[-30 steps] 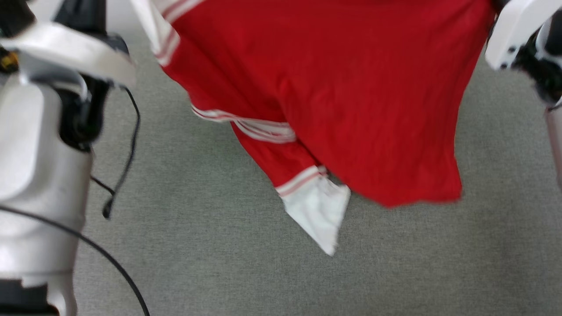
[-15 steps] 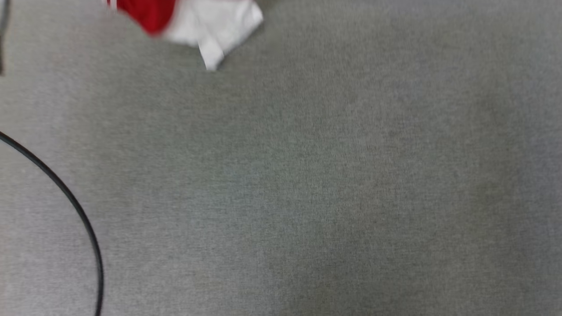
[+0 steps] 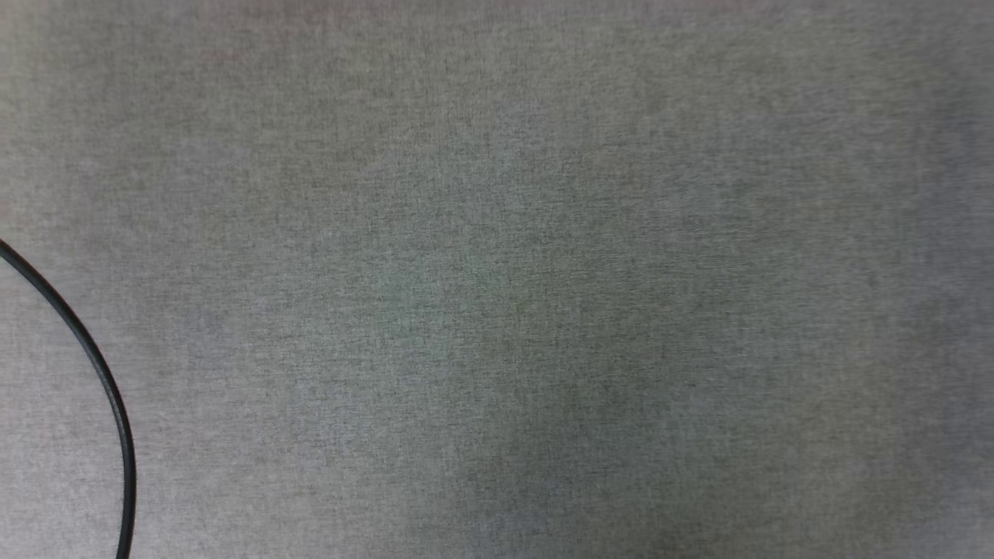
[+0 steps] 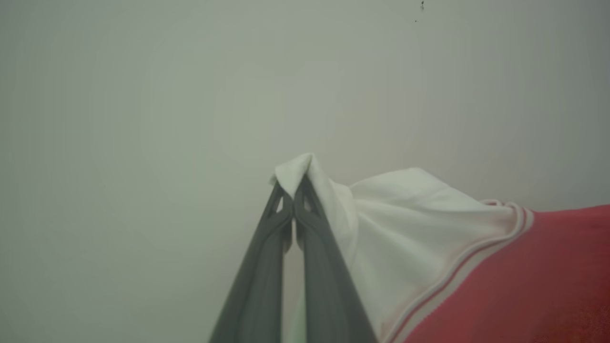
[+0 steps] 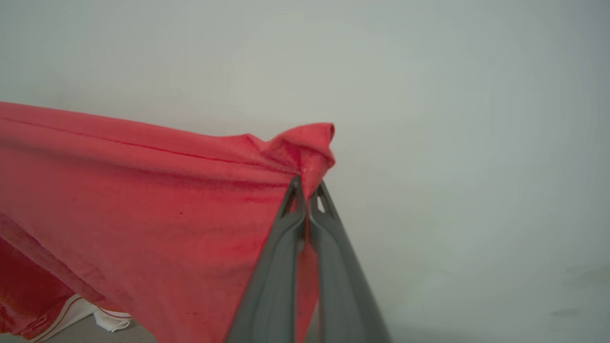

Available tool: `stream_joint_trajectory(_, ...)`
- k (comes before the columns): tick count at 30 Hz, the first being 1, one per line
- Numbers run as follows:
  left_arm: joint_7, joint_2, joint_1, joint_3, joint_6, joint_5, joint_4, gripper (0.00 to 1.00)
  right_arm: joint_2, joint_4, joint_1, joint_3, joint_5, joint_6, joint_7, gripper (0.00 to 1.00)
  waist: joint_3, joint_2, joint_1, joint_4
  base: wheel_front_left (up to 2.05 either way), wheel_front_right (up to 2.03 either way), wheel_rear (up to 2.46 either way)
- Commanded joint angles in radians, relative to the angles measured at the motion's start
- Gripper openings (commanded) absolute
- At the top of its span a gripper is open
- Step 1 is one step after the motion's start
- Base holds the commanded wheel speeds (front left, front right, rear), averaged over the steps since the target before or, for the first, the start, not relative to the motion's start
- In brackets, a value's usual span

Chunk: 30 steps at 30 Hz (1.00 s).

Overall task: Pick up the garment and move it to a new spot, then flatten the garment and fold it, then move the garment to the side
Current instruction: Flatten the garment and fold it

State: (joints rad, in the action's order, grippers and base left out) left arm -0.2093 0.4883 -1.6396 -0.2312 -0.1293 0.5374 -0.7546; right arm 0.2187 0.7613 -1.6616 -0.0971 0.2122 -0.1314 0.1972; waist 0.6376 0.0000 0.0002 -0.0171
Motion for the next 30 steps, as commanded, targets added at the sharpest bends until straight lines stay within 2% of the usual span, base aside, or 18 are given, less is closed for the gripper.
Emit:
stream_joint_trajectory(1, -0.01, 0.002, 0.008, -0.001, -0.001, 0.009, -0.011, 0.0, -0.003, 0.012, -0.008, -0.003, 0.007, 0.001, -0.008, 0.0, 0.021, 0.0, -0.0002, 0.006, 0.0, 0.0, 0.0)
stream_joint_trajectory(9, -0.037, -0.023, 0.178, -0.058, -0.001, 0.123, -0.053, 0.0, 0.005, 0.094, 0.121, -0.067, 0.028, 0.001, -0.042, 0.0, -0.023, 0.0, -0.0002, 0.032, 0.0, 0.0, 0.0)
stream_joint_trajectory(17, -0.056, -0.042, 0.522, -0.081, -0.001, 0.209, -0.019, 0.0, 0.037, 0.123, 0.406, -0.16, 0.132, 0.001, -0.09, 0.0, -0.18, 0.0, -0.0002, 0.048, 0.0, 0.0, 0.0)
stream_joint_trajectory(23, -0.058, -0.054, 0.845, -0.023, 0.005, 0.2, 0.091, 0.0, 0.07, 0.087, 0.649, -0.22, 0.213, 0.001, -0.122, 0.0, -0.308, 0.0, -0.0002, 0.049, 0.0, 0.0, 0.0)
stream_joint_trajectory(30, -0.058, -0.067, 1.186, 0.03, 0.045, 0.204, 0.239, 0.0, 0.126, 0.005, 0.927, -0.232, 0.282, 0.002, -0.138, 0.0, -0.438, 0.0, -0.0002, 0.059, 0.0, 0.0, 0.0)
